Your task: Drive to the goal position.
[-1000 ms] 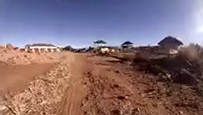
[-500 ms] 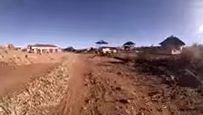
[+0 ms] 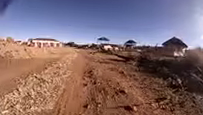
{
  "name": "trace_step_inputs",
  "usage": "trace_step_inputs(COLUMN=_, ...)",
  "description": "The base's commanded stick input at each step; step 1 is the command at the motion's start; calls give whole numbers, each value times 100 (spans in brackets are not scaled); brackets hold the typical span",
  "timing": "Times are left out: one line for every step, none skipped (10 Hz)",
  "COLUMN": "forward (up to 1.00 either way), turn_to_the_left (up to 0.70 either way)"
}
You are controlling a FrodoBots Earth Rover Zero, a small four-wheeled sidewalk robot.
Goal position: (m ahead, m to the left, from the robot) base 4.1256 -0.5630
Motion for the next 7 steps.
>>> trace_step_inputs(forward=50, turn_to_the_left=4)
trace_step_inputs(forward=50, turn_to_the_left=0)
trace_step_inputs(forward=50, turn_to_the_left=0)
trace_step_inputs(forward=50, turn_to_the_left=0)
trace_step_inputs(forward=50, turn_to_the_left=0)
trace_step_inputs(forward=50, turn_to_the_left=0)
trace_step_inputs(forward=50, turn_to_the_left=0)
